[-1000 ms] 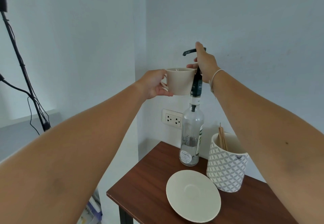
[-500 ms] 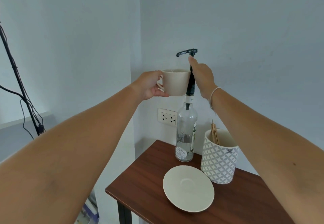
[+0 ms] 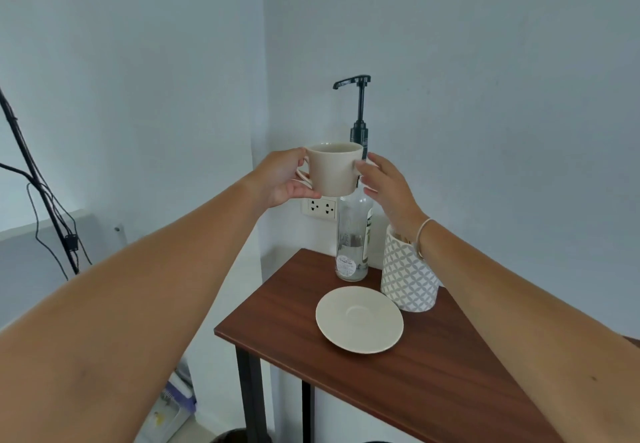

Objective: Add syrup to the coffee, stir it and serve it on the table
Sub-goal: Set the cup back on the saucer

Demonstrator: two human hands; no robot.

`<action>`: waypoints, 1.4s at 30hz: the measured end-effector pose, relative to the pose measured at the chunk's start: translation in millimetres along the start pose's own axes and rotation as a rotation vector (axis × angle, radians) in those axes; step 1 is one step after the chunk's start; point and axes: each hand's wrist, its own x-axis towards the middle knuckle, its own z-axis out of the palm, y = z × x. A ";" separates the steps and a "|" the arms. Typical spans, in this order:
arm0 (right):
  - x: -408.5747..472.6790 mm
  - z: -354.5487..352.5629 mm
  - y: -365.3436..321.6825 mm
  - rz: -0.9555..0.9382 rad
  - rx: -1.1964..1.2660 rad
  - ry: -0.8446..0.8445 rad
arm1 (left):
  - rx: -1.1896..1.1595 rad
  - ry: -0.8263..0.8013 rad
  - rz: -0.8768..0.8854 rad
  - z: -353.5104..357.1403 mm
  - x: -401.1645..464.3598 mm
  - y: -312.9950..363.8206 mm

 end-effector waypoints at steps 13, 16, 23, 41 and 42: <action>-80.7 -11.2 70.4 0.094 -0.037 -0.083 | -0.065 -0.111 -0.140 5.0 -43.4 -90.1; -84.3 -12.2 76.4 0.091 -0.040 -0.089 | -0.064 -0.130 -0.133 5.3 -45.6 -97.7; -106.2 -24.2 103.8 0.151 -0.100 -0.058 | -0.028 -0.164 -0.194 10.8 -50.2 -135.0; -119.8 -30.5 147.5 0.237 -0.123 -0.078 | -0.030 -0.166 -0.287 7.1 -40.4 -185.8; -119.5 -30.7 149.4 0.241 -0.123 -0.082 | -0.036 -0.165 -0.289 6.9 -40.6 -187.0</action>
